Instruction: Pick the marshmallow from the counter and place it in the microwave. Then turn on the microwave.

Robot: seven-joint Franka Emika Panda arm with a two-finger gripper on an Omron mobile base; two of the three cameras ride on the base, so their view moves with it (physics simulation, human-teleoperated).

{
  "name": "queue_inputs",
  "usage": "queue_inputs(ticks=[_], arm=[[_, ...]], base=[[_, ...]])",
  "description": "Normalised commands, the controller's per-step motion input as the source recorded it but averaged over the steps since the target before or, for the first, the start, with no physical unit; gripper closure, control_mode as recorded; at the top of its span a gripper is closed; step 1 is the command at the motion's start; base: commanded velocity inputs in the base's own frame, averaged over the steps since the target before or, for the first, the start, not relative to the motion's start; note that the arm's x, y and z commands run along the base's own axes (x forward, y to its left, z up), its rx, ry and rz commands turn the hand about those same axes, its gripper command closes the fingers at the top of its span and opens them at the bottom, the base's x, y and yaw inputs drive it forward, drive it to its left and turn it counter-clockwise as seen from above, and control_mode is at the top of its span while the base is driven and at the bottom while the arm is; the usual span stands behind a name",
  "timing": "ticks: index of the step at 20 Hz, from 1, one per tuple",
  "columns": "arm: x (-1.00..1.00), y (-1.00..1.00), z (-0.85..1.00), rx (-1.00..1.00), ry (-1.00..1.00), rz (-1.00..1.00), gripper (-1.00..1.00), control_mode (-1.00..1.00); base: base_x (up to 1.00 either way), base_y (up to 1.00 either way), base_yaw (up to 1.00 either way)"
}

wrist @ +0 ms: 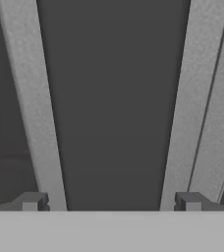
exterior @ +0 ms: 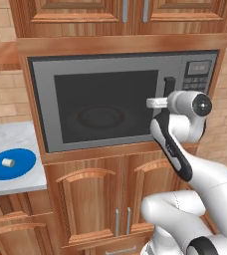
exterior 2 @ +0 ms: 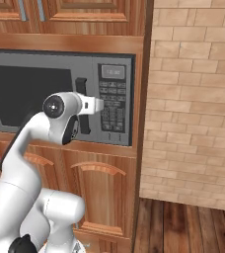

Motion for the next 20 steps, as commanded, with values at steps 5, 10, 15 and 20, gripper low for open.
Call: queue_inputs(ticks=[5, 10, 15, 20], arm=[[0.24, 0.00, -0.14, 0.00, -0.07, 0.00, -1.00, -1.00], [0.19, 0.00, -0.13, 0.00, -0.07, 0.00, -1.00, -1.00], [0.17, 0.00, -0.11, 0.00, -0.05, 0.00, -1.00, -1.00], [0.14, 0.00, -0.06, 0.00, -0.01, 0.00, 1.00, -1.00]], base=[[0.00, 0.00, 0.00], [0.00, 0.00, 0.00], [0.00, 0.00, 0.00], [0.00, 0.00, 0.00]])
